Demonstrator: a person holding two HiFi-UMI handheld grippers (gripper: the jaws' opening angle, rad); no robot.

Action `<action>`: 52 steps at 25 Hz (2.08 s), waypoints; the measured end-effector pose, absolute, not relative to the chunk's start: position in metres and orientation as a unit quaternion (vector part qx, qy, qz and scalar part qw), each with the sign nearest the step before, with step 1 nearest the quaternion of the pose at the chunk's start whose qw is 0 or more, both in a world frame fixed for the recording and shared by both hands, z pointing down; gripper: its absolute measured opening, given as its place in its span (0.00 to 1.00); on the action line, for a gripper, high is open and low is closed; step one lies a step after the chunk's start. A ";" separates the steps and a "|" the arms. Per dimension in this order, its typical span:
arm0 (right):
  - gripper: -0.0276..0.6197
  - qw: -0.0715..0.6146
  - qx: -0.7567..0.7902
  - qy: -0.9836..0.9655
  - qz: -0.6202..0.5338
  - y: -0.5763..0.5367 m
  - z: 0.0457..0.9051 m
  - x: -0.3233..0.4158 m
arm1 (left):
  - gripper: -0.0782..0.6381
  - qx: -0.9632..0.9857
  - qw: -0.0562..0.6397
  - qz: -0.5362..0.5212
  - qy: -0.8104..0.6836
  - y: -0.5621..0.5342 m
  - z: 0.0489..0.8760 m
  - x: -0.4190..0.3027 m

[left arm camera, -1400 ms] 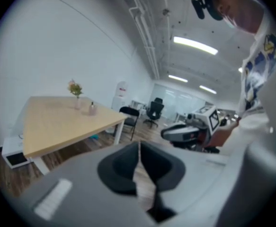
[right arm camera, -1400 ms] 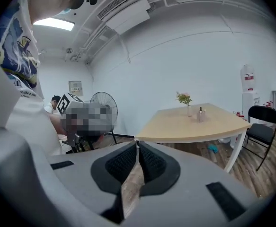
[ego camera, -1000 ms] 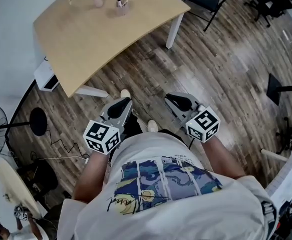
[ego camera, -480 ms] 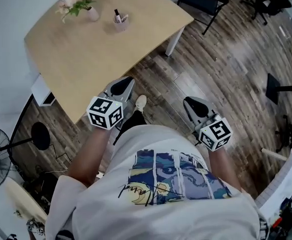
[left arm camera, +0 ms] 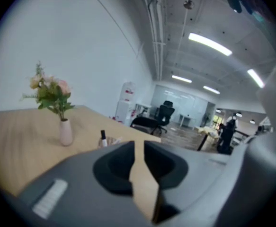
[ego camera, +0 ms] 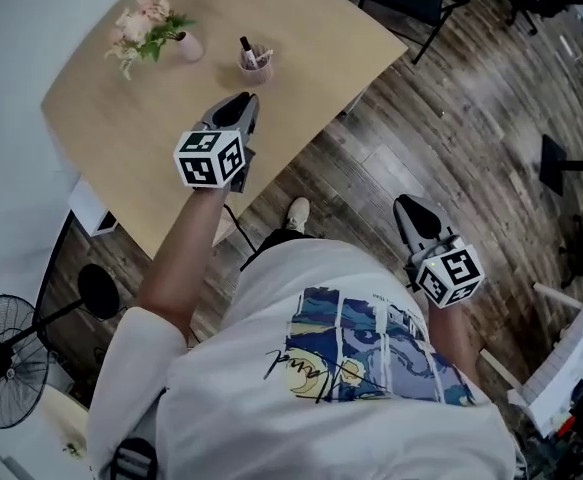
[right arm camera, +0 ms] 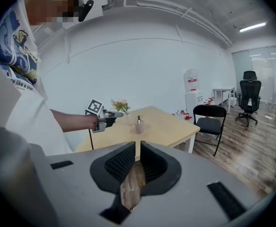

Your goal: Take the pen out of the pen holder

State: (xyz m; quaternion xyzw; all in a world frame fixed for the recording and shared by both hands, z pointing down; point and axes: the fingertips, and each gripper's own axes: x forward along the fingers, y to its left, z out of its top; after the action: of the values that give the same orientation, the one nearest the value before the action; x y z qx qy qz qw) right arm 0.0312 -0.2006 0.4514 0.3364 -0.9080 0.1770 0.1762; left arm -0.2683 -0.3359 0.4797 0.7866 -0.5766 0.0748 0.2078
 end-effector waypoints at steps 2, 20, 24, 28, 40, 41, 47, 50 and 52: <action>0.09 0.175 0.356 -0.899 0.183 -0.209 0.451 0.031 | 0.21 0.785 0.212 0.078 -0.577 -0.362 0.487 -0.282; 0.09 0.193 0.468 -0.830 0.233 -0.234 0.463 0.058 | 0.31 0.755 0.258 0.117 -0.592 -0.511 0.566 -0.347; 0.09 0.197 0.476 -0.823 0.238 -0.234 0.462 0.063 | 0.31 0.751 0.267 0.120 -0.592 -0.521 0.574 -0.346; 0.09 0.197 0.482 -0.820 0.240 -0.236 0.462 0.068 | 0.29 0.747 0.274 0.122 -0.593 -0.526 0.580 -0.345; 0.09 0.193 0.482 -0.820 0.241 -0.225 0.464 0.081 | 0.21 0.740 0.252 0.116 -0.612 -0.522 0.565 -0.345; 0.09 0.192 0.482 -0.820 0.241 -0.223 0.464 0.082 | 0.21 0.740 0.249 0.113 -0.614 -0.522 0.562 -0.345; 0.09 0.184 0.480 -0.824 0.239 -0.209 0.461 0.093 | 0.21 0.739 0.229 0.101 -0.626 -0.512 0.535 -0.344; 0.09 0.179 0.478 -0.826 0.238 -0.200 0.460 0.099 | 0.21 0.742 0.214 0.093 -0.629 -0.504 0.517 -0.339; 0.09 0.176 0.476 -0.829 0.235 -0.194 0.459 0.102 | 0.20 0.743 0.201 0.087 -0.632 -0.497 0.505 -0.336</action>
State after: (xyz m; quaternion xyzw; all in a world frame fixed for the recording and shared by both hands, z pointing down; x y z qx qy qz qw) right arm 0.1018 -0.1941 0.4594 0.4757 -0.8291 0.2355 0.1757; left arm -0.3361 -0.4970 0.5048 0.7434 -0.6318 0.0872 0.2012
